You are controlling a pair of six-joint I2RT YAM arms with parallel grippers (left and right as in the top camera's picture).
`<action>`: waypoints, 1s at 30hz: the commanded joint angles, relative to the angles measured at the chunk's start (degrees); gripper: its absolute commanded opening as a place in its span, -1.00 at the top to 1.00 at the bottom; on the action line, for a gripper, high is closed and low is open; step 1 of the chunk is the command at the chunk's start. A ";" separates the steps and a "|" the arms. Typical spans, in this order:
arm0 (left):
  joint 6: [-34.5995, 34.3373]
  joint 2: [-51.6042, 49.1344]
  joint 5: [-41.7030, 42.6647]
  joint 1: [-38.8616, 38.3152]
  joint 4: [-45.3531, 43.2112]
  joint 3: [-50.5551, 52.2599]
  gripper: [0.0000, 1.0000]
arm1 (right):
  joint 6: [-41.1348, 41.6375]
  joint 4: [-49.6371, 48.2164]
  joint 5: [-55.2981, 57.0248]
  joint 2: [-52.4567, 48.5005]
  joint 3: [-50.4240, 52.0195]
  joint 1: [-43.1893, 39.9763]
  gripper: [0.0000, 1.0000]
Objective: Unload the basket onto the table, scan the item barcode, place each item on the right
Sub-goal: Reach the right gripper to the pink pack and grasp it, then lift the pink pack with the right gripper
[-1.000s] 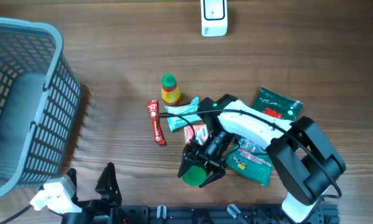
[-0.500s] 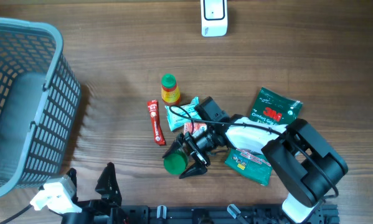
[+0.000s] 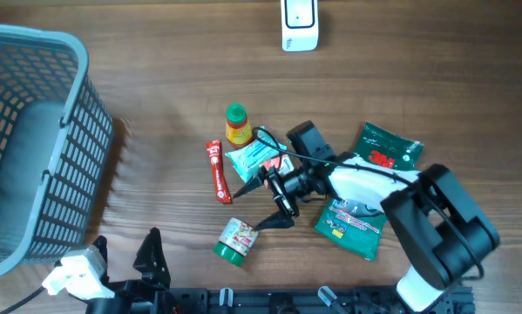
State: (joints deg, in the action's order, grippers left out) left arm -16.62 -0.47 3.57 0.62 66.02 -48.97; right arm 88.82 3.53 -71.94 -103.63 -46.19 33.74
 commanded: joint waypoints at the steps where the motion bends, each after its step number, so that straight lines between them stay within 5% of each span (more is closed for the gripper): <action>1: 1.20 0.15 0.90 0.35 -0.20 0.24 -1.00 | -1.42 0.46 1.60 11.82 0.15 -0.02 -0.64; 4: 1.20 0.15 0.90 0.35 -0.20 0.22 -1.00 | -7.45 9.81 16.81 23.96 0.15 -0.02 -0.65; 8: 1.20 0.15 0.90 0.35 -0.20 0.24 -1.00 | -30.84 23.93 53.79 36.35 0.13 1.53 -0.66; 11: 1.20 0.15 0.90 0.35 -0.20 0.24 -1.00 | -37.83 23.47 66.40 39.52 0.13 2.80 -0.93; 14: 1.20 0.15 0.92 0.35 -0.20 0.24 -1.00 | -46.64 22.14 72.74 37.07 0.15 2.80 -0.78; 16: 1.20 0.15 0.90 0.35 -0.20 0.24 -1.00 | -50.60 19.96 74.12 33.62 0.15 2.78 -0.56; 20: 1.20 0.15 0.90 0.35 -0.20 0.24 -1.00 | -52.78 16.06 74.69 25.40 0.15 0.20 -0.52; 24: 1.20 0.15 0.90 0.35 -0.20 0.24 -1.00 | -61.11 11.37 59.47 17.68 0.15 -4.20 -0.47; 30: 1.20 0.15 0.90 0.35 -0.20 0.24 -1.00 | -60.67 6.75 57.90 8.15 0.13 -4.85 -0.40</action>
State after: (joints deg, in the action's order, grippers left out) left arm -16.62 -0.47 3.57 0.62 66.00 -48.95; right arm 28.93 11.22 -11.35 -92.73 -46.28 29.08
